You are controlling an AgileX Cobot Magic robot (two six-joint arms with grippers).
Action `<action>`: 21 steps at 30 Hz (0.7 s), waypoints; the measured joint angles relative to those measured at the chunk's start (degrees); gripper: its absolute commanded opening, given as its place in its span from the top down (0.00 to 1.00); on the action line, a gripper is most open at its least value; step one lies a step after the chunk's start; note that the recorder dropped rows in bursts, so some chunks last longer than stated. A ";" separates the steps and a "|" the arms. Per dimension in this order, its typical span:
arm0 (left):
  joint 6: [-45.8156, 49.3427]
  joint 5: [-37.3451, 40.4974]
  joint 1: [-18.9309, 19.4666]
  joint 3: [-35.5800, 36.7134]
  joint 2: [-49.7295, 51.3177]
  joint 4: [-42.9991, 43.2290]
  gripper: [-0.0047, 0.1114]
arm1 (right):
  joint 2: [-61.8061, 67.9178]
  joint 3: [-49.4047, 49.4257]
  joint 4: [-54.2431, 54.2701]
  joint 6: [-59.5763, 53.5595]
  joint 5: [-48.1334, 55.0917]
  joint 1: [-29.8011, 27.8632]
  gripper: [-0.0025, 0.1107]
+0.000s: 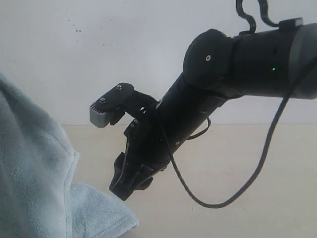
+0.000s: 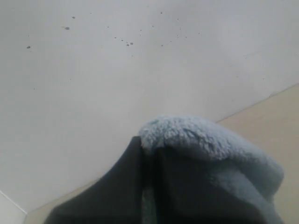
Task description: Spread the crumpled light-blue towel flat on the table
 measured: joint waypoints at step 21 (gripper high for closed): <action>0.39 14.76 0.00 -6.65 18.25 -0.03 0.92 | -4.08 0.10 -1.74 -1.98 -0.54 -0.97 0.57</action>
